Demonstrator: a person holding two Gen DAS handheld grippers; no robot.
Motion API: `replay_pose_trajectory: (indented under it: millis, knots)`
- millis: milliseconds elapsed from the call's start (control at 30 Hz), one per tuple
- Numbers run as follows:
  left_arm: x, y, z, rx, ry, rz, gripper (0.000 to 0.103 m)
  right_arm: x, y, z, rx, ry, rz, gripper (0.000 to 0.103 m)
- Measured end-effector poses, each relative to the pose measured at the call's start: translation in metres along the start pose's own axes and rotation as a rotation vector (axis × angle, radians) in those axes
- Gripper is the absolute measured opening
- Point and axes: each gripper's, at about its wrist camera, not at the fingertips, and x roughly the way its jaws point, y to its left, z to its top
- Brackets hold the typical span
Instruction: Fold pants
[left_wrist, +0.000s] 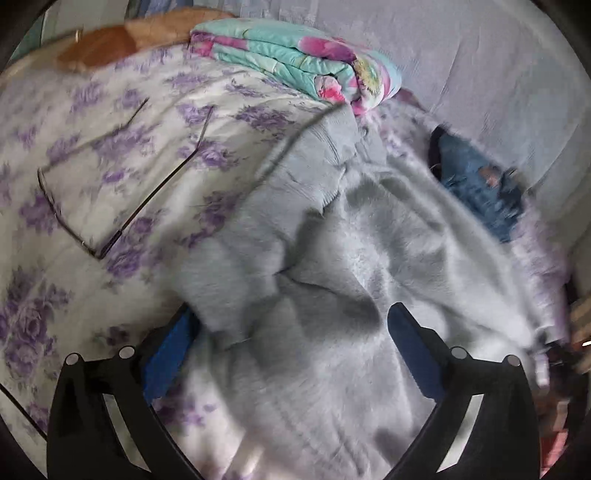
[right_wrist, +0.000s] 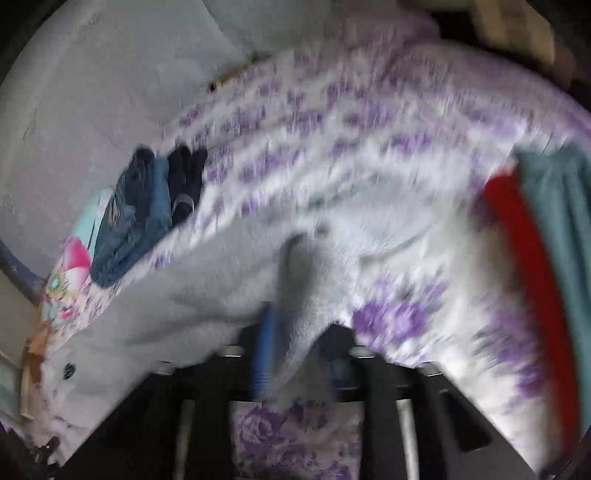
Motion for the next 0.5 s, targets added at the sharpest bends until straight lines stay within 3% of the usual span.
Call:
replay_pose_trajectory:
  millis: [100, 167, 267, 333, 400, 500]
  knots:
    - [0.0, -0.007, -0.007, 0.04, -0.047, 0.06, 0.095, -0.023, 0.002, -0.005, -0.008, -0.072, -0.001, 0.048]
    - [-0.008, -0.001, -0.01, 0.03, -0.072, 0.082, 0.068, -0.049, 0.0, -0.016, -0.007, -0.13, 0.022, 0.051]
    - [-0.022, 0.017, -0.01, -0.006, -0.081, -0.011, 0.051, -0.088, -0.004, -0.034, -0.028, -0.205, 0.052, 0.062]
    - [-0.029, 0.021, -0.013, 0.006, -0.091, -0.041, 0.044, -0.115, -0.011, -0.049, -0.047, -0.231, 0.047, 0.063]
    - [-0.038, 0.026, -0.013, 0.014, -0.1, -0.079, 0.039, -0.135, -0.017, -0.063, -0.053, -0.223, 0.053, 0.063]
    - [-0.047, 0.043, -0.004, -0.067, -0.069, -0.19, 0.035, -0.164, -0.036, -0.089, -0.055, -0.164, 0.034, 0.07]
